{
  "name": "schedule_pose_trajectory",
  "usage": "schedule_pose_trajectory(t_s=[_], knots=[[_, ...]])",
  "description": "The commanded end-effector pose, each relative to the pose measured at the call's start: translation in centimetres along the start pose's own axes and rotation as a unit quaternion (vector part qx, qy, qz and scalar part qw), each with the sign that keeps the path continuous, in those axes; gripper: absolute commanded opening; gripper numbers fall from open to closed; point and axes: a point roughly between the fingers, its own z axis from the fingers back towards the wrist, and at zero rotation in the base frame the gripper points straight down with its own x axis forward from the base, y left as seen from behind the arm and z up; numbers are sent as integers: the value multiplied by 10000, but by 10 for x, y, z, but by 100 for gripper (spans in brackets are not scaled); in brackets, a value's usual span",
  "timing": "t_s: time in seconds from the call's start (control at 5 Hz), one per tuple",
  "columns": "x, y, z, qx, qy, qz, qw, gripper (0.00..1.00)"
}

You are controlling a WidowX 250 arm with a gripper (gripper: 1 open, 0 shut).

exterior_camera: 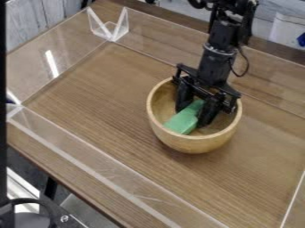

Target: Remove the green block from inside the brown bowl and put it on the table

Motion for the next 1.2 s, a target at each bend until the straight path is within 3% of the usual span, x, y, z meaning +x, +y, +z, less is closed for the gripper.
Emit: schedule_pose_trajectory(t_s=[0.0, 0.8, 1.0], knots=[[1, 23, -1, 77, -146, 373, 9992, 0], [-11, 16, 41, 59, -663, 322, 9973, 0], [-18, 11, 62, 62, -913, 269, 9954, 0]])
